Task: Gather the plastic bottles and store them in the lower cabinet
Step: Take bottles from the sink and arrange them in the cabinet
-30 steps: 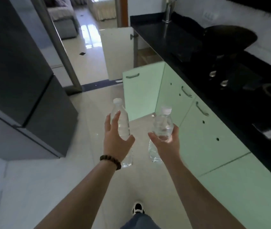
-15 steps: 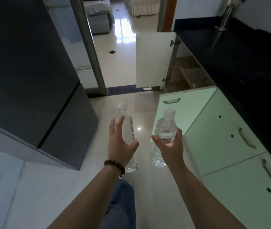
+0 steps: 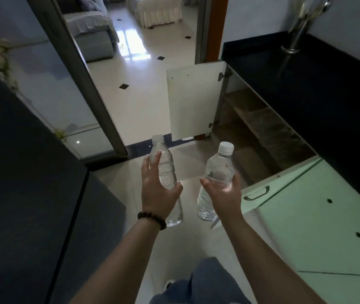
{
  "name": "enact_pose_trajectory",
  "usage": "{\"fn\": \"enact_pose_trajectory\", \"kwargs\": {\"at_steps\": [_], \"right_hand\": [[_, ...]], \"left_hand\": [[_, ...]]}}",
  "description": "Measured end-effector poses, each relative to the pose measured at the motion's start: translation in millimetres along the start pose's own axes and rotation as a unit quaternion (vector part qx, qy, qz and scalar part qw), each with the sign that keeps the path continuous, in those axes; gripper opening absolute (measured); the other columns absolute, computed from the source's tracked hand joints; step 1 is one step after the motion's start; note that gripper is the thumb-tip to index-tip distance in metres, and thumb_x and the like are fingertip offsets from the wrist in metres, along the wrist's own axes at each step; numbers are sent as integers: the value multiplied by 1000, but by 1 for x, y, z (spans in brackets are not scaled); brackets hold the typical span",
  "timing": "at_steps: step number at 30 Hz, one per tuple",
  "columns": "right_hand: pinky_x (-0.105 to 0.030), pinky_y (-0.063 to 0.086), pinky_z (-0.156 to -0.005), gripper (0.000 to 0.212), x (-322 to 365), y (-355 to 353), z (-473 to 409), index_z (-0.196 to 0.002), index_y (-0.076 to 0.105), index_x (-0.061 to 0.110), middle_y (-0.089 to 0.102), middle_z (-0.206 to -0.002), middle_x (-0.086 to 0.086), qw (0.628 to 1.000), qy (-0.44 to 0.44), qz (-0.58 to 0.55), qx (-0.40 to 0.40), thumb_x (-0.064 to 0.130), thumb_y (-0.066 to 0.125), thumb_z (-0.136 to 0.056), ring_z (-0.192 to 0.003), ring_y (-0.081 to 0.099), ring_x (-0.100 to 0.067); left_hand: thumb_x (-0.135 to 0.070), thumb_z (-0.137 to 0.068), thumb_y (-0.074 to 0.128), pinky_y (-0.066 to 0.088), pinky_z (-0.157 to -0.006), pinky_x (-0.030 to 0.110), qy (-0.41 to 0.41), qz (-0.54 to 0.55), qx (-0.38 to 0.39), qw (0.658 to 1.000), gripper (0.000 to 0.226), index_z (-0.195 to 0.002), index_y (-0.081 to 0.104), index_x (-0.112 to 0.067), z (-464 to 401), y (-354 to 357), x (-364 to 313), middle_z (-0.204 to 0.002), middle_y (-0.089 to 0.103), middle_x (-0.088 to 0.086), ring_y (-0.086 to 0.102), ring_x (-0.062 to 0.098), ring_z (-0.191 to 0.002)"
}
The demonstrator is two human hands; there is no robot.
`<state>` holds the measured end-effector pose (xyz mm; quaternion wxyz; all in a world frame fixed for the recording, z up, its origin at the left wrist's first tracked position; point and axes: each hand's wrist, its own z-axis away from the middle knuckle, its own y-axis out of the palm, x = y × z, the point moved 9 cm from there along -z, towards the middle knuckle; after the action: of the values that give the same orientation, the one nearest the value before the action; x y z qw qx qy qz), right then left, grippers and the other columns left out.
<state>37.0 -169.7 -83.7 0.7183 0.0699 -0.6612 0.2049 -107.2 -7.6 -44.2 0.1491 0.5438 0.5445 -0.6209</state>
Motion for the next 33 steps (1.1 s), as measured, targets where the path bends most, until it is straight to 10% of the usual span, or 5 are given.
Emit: {"fn": "enact_pose_trajectory", "kwargs": {"at_steps": [9, 20, 29, 33], "right_hand": [[-31, 47, -83, 67, -22, 19, -150, -117, 39, 34, 59, -104, 12, 993, 51, -28, -106, 31, 84, -67, -94, 61, -7], [-1, 41, -54, 59, -4, 17, -332, -102, 43, 39, 60, -88, 35, 962, 95, -8, -257, 40, 84, -61, -80, 55, 21], [-15, 45, -63, 49, -34, 14, -372, -95, 44, 40, 62, -92, 14, 924, 185, -34, -333, 38, 83, -65, -78, 62, 6], [-16, 44, -63, 49, -53, 18, -383, -95, 44, 40, 62, -92, 15, 894, 221, -37, -388, 35, 83, -66, -80, 62, 3]], "left_hand": [[-13, -68, 79, 28, -101, 28, 9, 36, 104, 994, 96, -142, 26, -45, -160, 104, 18, -156, 17, 1, 21, 8, -135], [-14, -69, 78, 33, -79, 4, 100, 31, 292, 951, 97, -132, 22, -62, -344, 262, -33, -152, 17, -12, 33, -2, -114], [-15, -73, 75, 46, -101, 40, 94, -15, 447, 890, 86, -143, 30, -36, -388, 362, -28, -155, 13, -10, 35, 20, -133], [-17, -72, 77, 42, -91, 25, 123, -27, 505, 854, 90, -143, 27, -39, -401, 403, -14, -156, 12, -6, 39, 19, -130]]}}
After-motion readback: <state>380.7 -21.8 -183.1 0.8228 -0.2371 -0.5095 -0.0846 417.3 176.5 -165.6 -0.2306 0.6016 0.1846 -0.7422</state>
